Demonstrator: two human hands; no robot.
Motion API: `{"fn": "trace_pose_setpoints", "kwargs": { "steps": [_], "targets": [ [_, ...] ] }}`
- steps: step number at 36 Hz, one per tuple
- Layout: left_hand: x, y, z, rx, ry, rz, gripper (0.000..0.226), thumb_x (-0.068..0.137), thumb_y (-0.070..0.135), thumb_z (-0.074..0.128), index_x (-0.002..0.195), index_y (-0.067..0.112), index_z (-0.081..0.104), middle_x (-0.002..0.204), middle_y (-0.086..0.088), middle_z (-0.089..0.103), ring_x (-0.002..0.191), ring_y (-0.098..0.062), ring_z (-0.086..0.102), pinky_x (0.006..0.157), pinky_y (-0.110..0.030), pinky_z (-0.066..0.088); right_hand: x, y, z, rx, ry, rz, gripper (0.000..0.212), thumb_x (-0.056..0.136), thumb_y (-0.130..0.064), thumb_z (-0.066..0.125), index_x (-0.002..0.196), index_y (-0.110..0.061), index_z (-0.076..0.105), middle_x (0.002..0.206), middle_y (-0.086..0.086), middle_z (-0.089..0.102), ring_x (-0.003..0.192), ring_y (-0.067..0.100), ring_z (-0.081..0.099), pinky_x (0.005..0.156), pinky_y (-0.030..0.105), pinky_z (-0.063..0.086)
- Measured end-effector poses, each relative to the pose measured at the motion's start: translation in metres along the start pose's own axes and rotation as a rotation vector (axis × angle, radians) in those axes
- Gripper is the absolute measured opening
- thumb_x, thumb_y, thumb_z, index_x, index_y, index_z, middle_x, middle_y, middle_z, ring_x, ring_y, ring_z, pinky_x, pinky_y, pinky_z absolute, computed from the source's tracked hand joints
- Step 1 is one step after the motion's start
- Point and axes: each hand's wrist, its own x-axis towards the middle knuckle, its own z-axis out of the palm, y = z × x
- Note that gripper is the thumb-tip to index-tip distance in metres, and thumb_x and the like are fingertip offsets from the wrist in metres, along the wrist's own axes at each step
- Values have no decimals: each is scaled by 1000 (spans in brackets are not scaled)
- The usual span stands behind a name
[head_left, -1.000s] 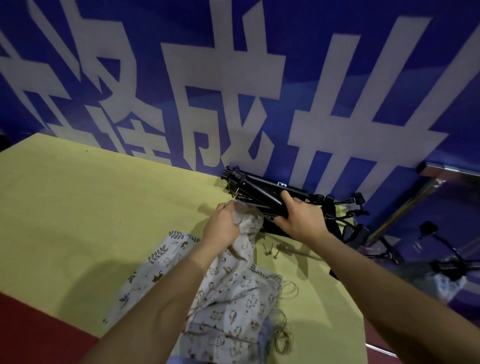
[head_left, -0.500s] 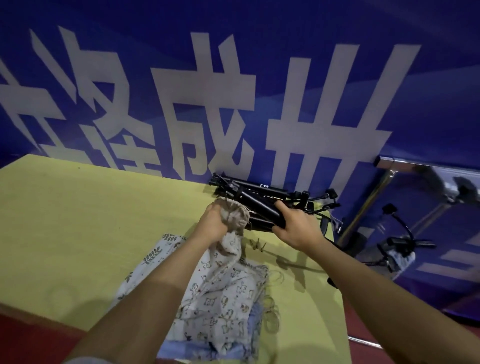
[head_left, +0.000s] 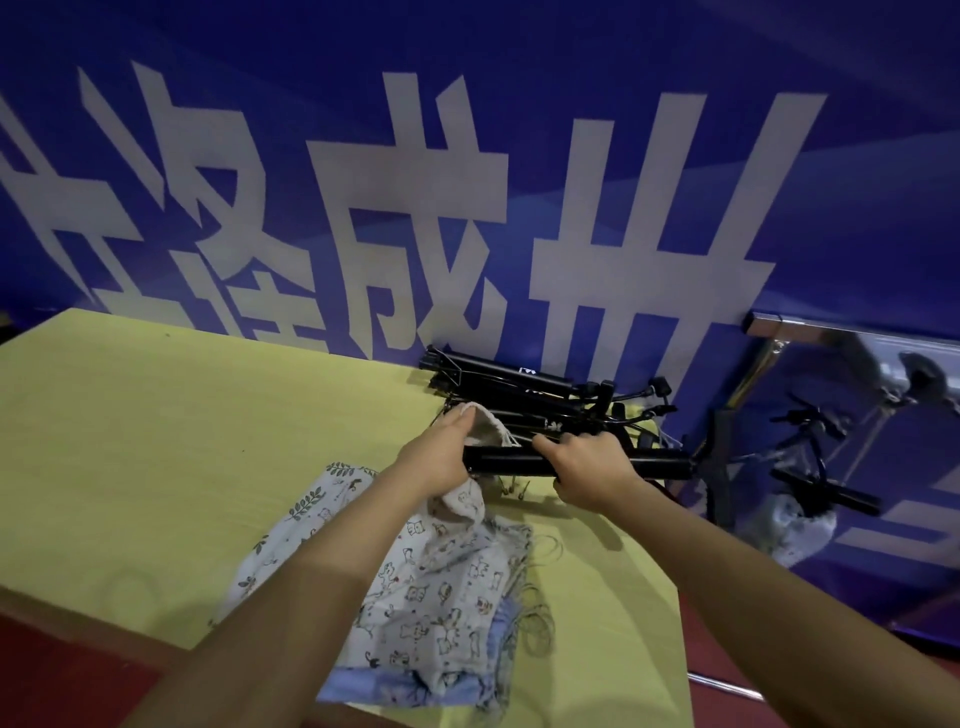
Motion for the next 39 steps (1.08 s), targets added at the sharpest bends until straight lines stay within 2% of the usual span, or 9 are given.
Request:
{"fn": "trace_pose_setpoints", "kwargs": {
  "steps": [4,6,8,11,19,23,28,34,39],
  "targets": [
    [-1,14,2,76,32,54,79,81,-1,51,150,18,18,152,3,26,128,-23,43,97,-40,48,8,-5,-10,-138,32,-96,54,89,-12,50,139,-13,31,118,16,58,106,33,56,95,41,36],
    [-1,17,4,169,76,82,73,82,9,56,147,18,24,142,0,37,119,-26,46,95,-38,44,13,-6,-15,-200,138,-168,53,86,-13,56,136,-8,40,108,15,62,96,32,60,91,40,39],
    [-1,17,7,271,124,104,67,81,23,58,142,22,30,134,-1,43,115,-28,40,95,-36,34,18,-7,-23,-273,263,-201,43,68,-18,73,108,-10,64,77,6,65,68,25,63,75,34,44],
    [0,16,10,267,229,88,55,82,35,59,133,25,41,128,2,47,111,-24,33,91,-34,29,24,-6,-24,-297,405,-243,21,62,-18,75,81,-14,67,59,0,58,52,21,56,67,35,31],
    [7,15,4,133,375,39,30,89,30,56,115,18,48,120,0,51,112,-21,43,93,-36,30,28,-7,-26,-152,764,-239,32,84,-20,43,112,-13,58,108,3,64,97,23,60,91,35,31],
    [8,14,-4,27,409,-6,25,89,28,57,111,18,50,116,-1,52,112,-22,43,89,-34,28,26,-9,-16,-83,891,-226,29,82,-22,53,110,-15,51,106,3,64,94,21,47,83,34,32],
    [7,10,-11,-93,444,-7,30,90,42,54,104,16,54,103,0,54,101,-19,46,81,-31,27,21,-14,-8,166,646,-104,20,86,-23,48,103,-13,52,92,5,58,81,26,49,72,33,28],
    [-3,13,-17,-276,490,45,25,88,39,57,94,15,57,91,-1,62,90,-20,55,86,-37,36,32,-23,-15,563,237,166,55,93,-38,49,142,-19,34,138,6,39,122,27,37,100,37,29],
    [-14,17,-24,-410,521,36,22,87,37,60,92,16,57,90,-2,63,89,-21,58,89,-48,45,42,-27,-18,655,57,162,44,90,-38,53,132,-25,50,134,5,42,121,30,38,97,39,26]
  ]
}}
